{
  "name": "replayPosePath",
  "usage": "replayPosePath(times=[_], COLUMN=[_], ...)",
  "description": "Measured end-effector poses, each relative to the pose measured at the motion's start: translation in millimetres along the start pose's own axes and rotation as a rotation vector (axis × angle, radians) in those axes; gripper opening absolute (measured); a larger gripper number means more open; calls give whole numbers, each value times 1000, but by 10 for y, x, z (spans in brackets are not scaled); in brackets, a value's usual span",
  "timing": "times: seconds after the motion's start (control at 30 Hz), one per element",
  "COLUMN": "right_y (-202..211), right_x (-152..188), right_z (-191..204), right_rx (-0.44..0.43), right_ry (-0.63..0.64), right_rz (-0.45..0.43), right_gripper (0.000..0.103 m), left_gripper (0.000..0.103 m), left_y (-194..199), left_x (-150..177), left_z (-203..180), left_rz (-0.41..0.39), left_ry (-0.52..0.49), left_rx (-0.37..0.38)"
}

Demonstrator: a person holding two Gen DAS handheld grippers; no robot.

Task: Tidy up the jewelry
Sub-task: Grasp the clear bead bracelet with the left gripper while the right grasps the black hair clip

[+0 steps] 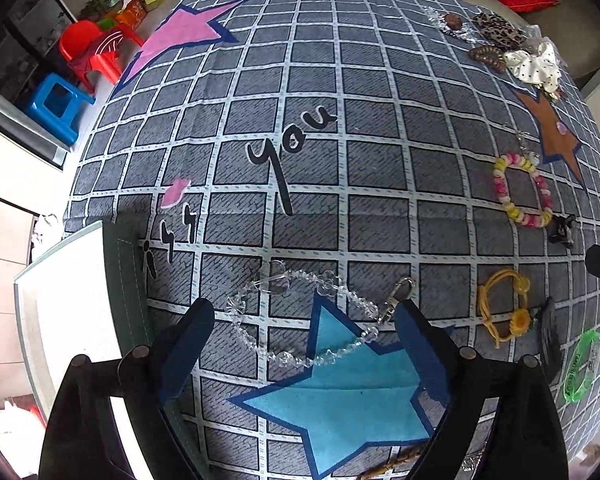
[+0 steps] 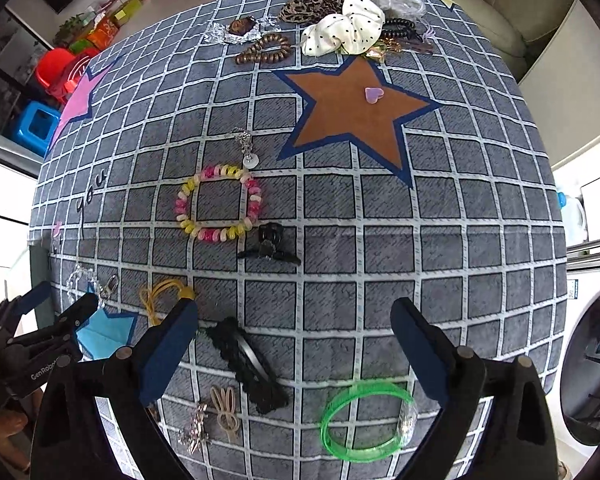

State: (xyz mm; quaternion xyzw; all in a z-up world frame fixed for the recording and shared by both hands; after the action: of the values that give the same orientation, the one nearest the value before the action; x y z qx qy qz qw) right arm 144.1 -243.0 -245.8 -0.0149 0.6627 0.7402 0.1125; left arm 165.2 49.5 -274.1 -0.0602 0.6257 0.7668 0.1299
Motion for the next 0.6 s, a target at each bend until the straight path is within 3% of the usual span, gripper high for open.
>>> replayPosePath(times=[0.13, 0.27, 0.33, 0.4, 0.43, 0.53, 0.57, 0.6], right_y=[-216, -414, -421, -424, -423, -419, -414, -410], right_x=[-135, -192, -229, -250, -264, -273, -275, -272], right_z=[112, 181, 197, 203, 210, 238, 226, 220], right_rx=[-7, 4, 26, 47, 65, 77, 79, 70], right_ry=[9, 15, 22, 34, 45, 54, 53, 50], right_rz=[16, 41, 19, 9, 3, -7, -9, -9], right_gripper=[92, 75, 73, 68, 59, 42, 37, 37], left_gripper=[98, 98, 95, 80, 75, 44, 30, 20], left_y=[-85, -94, -92, -64, -30, -18, -17, -13], left_x=[-29, -50, -56, -28, 26, 71, 85, 101], left_z=[32, 43, 22, -23, -149, -219, -221, -229], left_rz=[3, -18, -27, -50, -34, -33, -34, -30], left_ry=[38, 79, 71, 48, 29, -13, -23, -26], left_rx=[11, 43, 52, 61, 76, 99, 108, 129])
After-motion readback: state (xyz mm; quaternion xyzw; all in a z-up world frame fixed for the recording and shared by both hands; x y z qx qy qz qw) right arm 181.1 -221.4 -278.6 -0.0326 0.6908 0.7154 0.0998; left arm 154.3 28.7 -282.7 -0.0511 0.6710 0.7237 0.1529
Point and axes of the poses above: each gripper's, at about its wrist camera, not at the fingertips, and y roughly against the way its jaws point, z to its left, x to its underside, the point moved 7 cm from there along -y, roughly the way its jaws point, and after that the axes turned 3 degrees about -y, right-handed, at the moved point
